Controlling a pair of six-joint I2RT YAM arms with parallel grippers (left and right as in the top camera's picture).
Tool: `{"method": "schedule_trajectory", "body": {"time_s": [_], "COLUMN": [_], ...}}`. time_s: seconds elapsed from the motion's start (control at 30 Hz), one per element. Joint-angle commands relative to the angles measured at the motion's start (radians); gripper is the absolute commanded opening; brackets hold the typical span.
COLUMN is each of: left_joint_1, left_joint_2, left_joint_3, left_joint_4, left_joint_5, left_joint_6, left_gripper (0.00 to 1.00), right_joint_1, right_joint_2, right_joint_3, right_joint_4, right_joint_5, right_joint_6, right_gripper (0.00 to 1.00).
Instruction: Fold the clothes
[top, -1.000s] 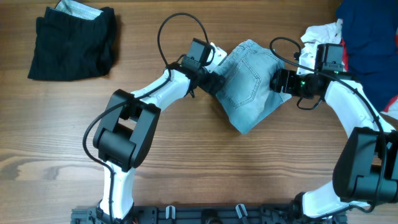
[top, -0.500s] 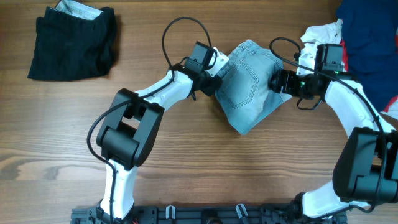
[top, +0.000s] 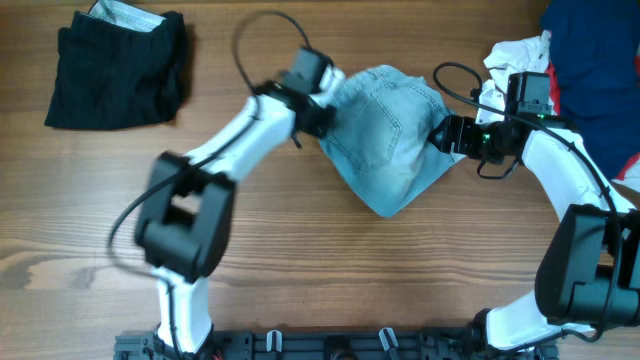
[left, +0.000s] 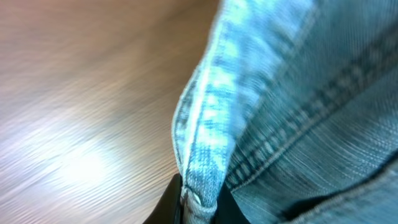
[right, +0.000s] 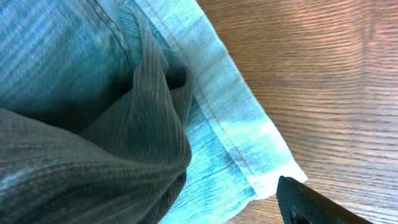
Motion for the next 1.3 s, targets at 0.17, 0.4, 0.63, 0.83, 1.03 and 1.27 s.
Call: {"method": "schedule_trajectory", "body": {"time_s": [0.17, 0.4, 0.63, 0.83, 1.03, 1.27], "left_joint_1": [0.11, 0.109, 0.107, 0.107, 0.107, 0.11], "left_joint_2": [-0.385, -0.388, -0.379, -0.379, -0.379, -0.379], "left_joint_3": [0.105, 0.105, 0.105, 0.105, 0.105, 0.105], "left_joint_4": [-0.045, -0.09, -0.085, -0.086, -0.09, -0.115], "left_joint_5": [-0.059, -0.062, -0.064, -0.085, -0.085, -0.109], "left_joint_6": [-0.167, -0.191, -0.207, -0.207, -0.207, -0.206], "left_gripper": [0.04, 0.04, 0.04, 0.04, 0.04, 0.04], "right_joint_1": [0.005, 0.046, 0.196, 0.316, 0.412, 0.434], "right_joint_2": [-0.006, -0.006, -0.003, 0.0, 0.05, 0.127], "right_joint_3": [-0.008, -0.011, -0.075, -0.13, -0.153, -0.153], "right_joint_4": [-0.069, -0.068, 0.033, 0.129, 0.189, 0.231], "right_joint_5": [-0.071, -0.071, -0.043, 0.046, 0.151, 0.169], "right_joint_6": [-0.04, -0.04, 0.038, 0.12, 0.174, 0.204], "right_gripper": [0.87, 0.71, 0.67, 0.65, 0.64, 0.57]}}
